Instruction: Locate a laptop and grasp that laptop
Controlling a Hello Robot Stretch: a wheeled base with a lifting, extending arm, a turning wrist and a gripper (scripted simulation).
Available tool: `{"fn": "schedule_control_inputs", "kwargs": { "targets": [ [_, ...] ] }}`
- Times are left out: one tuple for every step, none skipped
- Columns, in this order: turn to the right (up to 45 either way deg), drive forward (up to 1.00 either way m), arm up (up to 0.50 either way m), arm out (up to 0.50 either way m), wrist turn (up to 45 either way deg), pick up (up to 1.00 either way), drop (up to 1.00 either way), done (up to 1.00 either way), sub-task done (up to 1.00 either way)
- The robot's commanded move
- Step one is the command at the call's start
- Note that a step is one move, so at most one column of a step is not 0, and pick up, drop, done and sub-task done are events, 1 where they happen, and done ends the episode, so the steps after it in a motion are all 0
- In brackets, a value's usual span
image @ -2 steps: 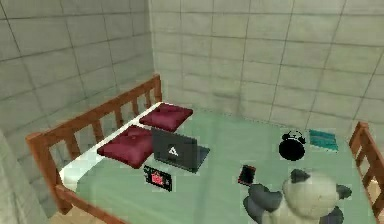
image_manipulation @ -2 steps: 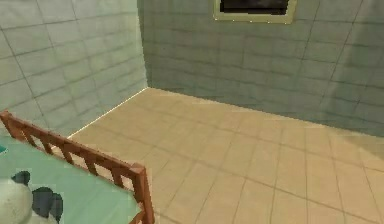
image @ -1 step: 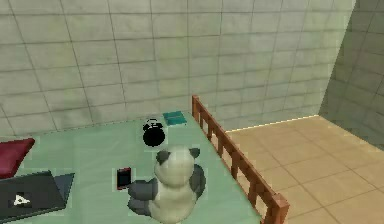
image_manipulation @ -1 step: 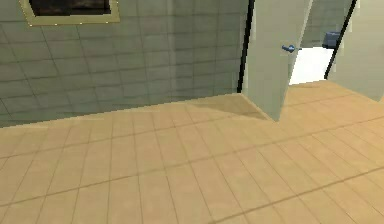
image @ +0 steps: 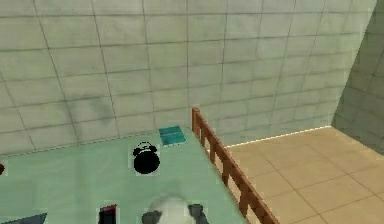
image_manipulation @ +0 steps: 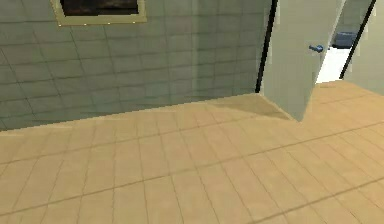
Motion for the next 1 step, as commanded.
{"fn": "schedule_control_inputs", "kwargs": {
  "targets": [
    [-45.0, 0.00, 0.00, 0.00, 0.0, 0.00, 0.00, 0.00, 0.00]
  ]
}}
